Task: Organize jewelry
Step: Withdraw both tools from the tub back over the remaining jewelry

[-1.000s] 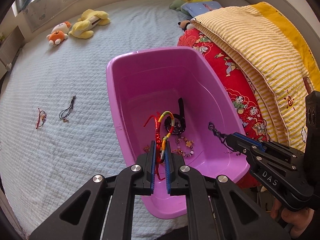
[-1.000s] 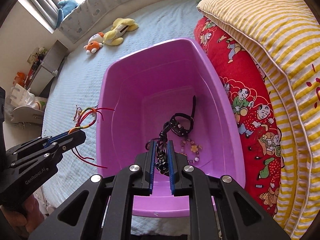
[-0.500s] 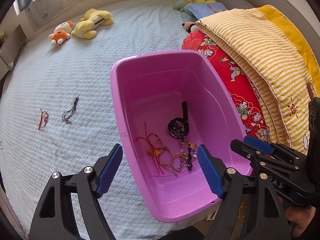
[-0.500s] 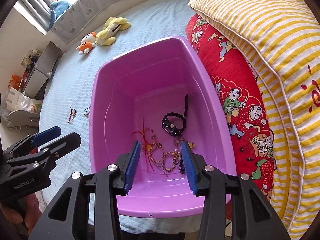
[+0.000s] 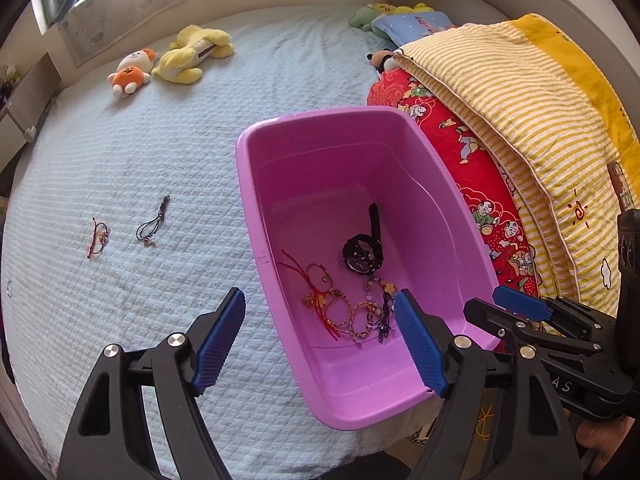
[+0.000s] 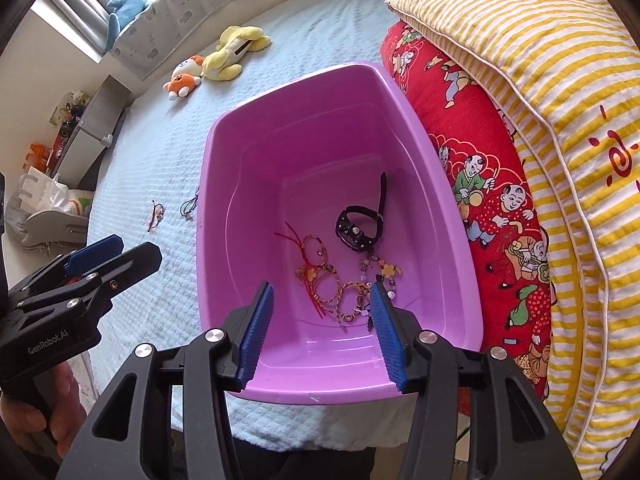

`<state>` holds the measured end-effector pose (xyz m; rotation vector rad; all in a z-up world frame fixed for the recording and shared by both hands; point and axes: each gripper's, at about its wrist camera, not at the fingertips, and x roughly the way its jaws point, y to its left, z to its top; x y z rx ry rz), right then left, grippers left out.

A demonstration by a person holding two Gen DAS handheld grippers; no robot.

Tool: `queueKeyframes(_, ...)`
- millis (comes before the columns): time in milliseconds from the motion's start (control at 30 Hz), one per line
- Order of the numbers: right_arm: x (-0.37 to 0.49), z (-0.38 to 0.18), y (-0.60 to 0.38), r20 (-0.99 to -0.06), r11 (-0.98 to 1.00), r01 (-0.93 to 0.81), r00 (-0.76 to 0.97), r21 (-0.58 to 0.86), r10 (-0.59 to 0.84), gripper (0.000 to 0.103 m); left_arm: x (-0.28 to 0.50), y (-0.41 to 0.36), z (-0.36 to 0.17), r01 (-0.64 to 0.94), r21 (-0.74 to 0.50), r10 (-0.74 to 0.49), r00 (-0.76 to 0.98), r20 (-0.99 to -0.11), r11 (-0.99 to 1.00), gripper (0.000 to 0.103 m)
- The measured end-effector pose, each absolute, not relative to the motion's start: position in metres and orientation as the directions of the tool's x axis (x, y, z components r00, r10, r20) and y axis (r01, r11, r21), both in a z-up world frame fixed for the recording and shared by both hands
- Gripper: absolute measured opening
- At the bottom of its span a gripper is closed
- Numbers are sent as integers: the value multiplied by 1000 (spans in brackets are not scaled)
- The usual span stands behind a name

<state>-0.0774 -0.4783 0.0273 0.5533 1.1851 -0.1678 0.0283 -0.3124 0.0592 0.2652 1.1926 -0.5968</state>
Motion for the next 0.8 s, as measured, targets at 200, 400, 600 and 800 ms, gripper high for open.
queueKeyframes(200, -88, 33, -468, -908, 863, 388, 385, 323, 166, 49, 23, -305, 70, 561, -118, -308, 258, -916, 819, 75)
queueKeyframes(400, -100, 37, -459, -904, 868, 368, 387, 332, 181, 51, 13, -291, 70, 543, -118, -298, 257, -919, 831, 75)
queueKeyframes(600, -108, 35, -443, -903, 882, 321, 370, 346, 220, 52, 4, -266, 68, 498, -98, -266, 278, -923, 862, 75)
queueKeyframes(800, -100, 30, -417, -892, 894, 241, 353, 377, 281, 53, -3, -217, 64, 383, -82, -209, 302, -930, 920, 79)
